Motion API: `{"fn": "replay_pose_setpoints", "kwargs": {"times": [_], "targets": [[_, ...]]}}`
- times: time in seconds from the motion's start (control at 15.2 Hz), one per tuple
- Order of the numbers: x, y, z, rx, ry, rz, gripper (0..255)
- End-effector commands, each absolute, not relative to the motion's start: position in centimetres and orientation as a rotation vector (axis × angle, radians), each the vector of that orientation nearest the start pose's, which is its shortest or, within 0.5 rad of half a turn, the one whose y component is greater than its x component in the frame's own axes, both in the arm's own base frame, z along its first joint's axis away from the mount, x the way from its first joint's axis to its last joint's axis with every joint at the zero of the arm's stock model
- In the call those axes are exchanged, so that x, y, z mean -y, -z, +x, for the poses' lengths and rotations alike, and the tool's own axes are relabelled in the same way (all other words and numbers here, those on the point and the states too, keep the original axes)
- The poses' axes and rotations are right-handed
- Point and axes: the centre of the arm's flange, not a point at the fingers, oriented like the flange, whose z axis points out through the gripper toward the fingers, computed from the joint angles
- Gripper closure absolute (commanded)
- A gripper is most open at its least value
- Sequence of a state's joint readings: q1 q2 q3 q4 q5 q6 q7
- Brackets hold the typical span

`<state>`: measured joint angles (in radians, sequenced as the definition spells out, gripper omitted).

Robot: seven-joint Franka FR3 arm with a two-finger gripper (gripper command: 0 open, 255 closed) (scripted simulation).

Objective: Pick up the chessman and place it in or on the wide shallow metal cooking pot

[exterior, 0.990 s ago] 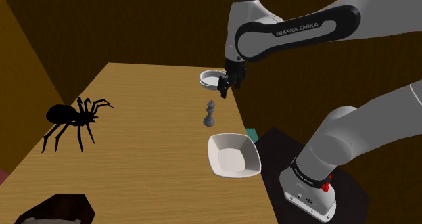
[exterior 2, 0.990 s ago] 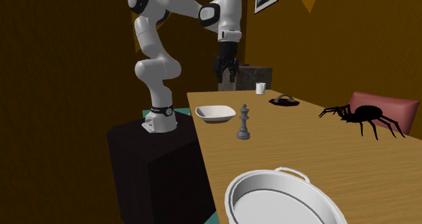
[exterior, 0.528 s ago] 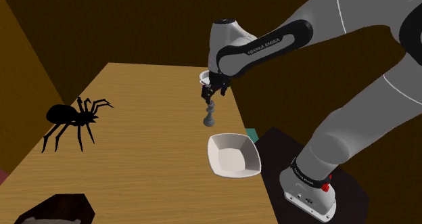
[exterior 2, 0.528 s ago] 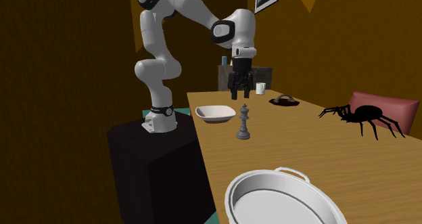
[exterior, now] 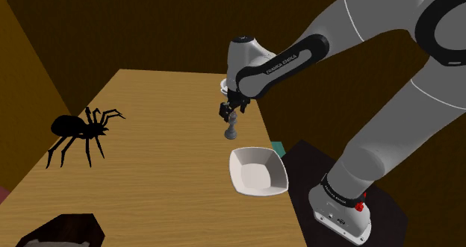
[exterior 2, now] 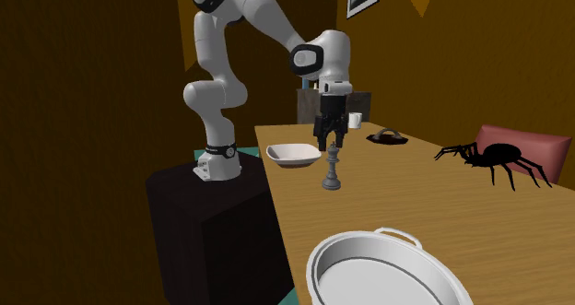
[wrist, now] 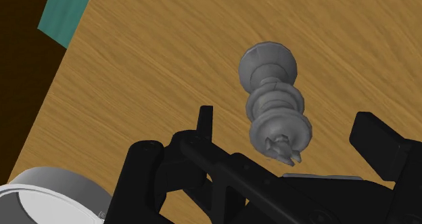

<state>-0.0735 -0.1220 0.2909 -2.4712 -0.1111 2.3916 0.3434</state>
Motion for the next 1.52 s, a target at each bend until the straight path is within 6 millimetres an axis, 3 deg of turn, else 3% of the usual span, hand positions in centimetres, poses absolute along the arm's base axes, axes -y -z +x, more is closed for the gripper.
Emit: {"fn": "replay_pose_setpoints", "kwargs": {"times": [0.0,0.46,0.53,1.12,1.45], "targets": [[-9.8,-33.3,45.7,-0.077,0.107,-3.236,0],[-9.8,-33.3,45.7,-0.077,0.107,-3.236,0],[-9.8,-33.3,45.7,-0.077,0.107,-3.236,255],[-9.8,-33.3,45.7,-0.077,0.107,-3.236,255],[-9.8,-36.0,45.7,-0.077,0.107,-3.236,255]]}}
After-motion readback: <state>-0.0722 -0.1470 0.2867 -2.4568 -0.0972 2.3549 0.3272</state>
